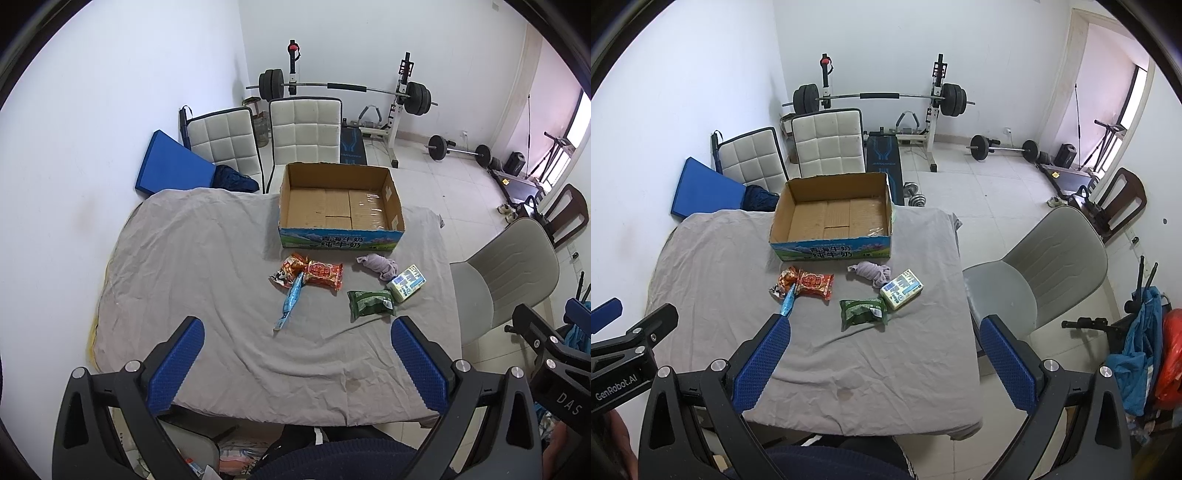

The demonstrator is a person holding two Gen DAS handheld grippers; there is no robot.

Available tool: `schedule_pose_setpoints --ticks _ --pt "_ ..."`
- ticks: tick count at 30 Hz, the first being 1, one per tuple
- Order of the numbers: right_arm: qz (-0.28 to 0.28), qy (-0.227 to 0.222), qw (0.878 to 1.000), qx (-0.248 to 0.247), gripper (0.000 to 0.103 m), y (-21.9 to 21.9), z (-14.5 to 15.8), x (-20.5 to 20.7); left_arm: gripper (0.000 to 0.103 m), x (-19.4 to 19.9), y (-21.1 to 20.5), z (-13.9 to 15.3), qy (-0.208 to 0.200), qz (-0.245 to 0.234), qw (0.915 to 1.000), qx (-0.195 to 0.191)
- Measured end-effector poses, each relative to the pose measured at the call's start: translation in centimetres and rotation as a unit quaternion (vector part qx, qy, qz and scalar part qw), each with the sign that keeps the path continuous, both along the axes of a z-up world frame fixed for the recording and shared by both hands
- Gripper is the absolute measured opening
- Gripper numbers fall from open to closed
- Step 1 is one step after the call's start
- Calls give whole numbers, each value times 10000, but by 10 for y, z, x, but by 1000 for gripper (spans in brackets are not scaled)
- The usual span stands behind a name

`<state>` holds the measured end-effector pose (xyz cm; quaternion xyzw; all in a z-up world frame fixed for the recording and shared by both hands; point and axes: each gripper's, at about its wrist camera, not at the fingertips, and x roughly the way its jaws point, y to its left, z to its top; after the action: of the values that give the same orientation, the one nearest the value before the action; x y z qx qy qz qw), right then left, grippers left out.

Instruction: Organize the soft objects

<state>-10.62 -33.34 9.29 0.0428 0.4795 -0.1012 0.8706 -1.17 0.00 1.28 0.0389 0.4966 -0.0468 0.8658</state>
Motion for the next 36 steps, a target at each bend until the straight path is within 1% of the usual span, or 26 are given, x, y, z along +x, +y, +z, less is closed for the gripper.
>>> schedule_pose_setpoints --ticks 26,36 --pt "109 -104 9999 13 103 -1 2 0 103 -2 -2 2 -85 39 10000 -24" --pt "116 -101 9999 0 103 -3 3 4 103 8 -6 3 -90 83 9998 -146"
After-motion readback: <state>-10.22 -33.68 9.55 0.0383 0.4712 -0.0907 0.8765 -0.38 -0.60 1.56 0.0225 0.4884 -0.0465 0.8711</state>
